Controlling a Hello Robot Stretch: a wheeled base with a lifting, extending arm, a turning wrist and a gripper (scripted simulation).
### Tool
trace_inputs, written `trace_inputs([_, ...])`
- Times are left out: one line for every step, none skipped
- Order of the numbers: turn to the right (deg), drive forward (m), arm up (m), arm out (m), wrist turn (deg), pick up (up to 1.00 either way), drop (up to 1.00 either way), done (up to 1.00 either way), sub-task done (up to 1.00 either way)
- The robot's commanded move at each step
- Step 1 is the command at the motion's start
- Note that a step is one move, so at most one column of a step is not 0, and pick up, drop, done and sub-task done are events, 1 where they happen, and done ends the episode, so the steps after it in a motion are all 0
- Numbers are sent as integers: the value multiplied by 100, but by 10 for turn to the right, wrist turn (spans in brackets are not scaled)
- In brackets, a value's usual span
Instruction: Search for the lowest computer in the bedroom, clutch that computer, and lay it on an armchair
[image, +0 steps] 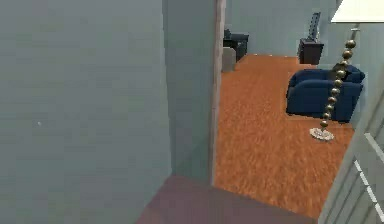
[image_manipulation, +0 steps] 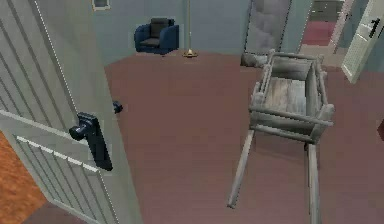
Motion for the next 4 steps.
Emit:
trace_inputs([210,0,0,0,0,0,0,0,0])
trace_inputs([30,0,0,0,0,0,0,0,0])
trace_inputs([0,100,0,0,0,0,0,0,0])
trace_inputs([0,65,0,0,0,0,0,0,0])
